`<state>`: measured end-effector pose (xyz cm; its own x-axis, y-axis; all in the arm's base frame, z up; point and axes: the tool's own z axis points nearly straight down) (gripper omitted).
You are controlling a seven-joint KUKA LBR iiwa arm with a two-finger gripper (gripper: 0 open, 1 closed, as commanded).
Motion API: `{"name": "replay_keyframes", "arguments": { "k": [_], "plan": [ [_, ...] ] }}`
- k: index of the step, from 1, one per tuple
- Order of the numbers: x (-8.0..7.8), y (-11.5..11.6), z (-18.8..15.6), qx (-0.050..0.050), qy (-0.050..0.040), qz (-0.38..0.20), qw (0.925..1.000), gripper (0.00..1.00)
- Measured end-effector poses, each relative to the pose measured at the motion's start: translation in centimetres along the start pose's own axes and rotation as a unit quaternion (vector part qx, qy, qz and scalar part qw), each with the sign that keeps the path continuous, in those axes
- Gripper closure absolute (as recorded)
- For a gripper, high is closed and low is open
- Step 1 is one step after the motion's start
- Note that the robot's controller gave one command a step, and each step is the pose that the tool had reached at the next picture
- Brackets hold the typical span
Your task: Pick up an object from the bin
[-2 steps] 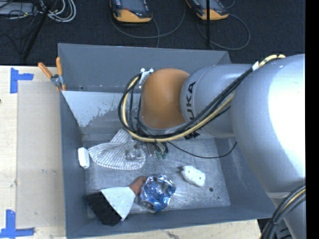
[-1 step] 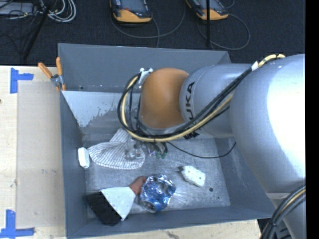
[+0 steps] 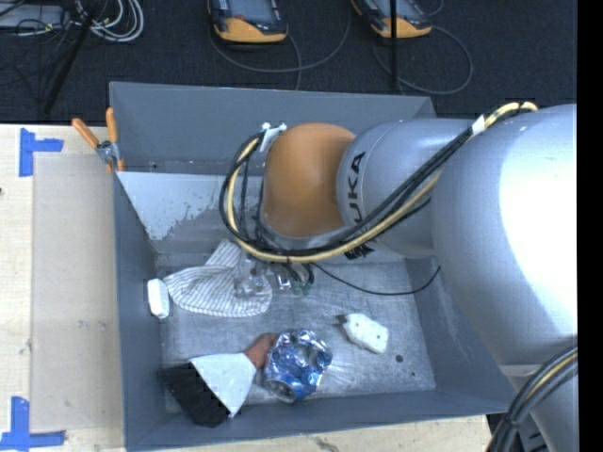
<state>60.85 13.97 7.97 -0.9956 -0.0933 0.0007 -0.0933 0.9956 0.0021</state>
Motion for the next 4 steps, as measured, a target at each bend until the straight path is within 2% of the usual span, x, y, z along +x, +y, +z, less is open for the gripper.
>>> {"name": "replay_keyframes", "arguments": {
  "k": [4],
  "plan": [
    [-1.02,-0.03,-0.31,0.000,-0.0014,0.005,1.0000,1.00]
  ]
}}
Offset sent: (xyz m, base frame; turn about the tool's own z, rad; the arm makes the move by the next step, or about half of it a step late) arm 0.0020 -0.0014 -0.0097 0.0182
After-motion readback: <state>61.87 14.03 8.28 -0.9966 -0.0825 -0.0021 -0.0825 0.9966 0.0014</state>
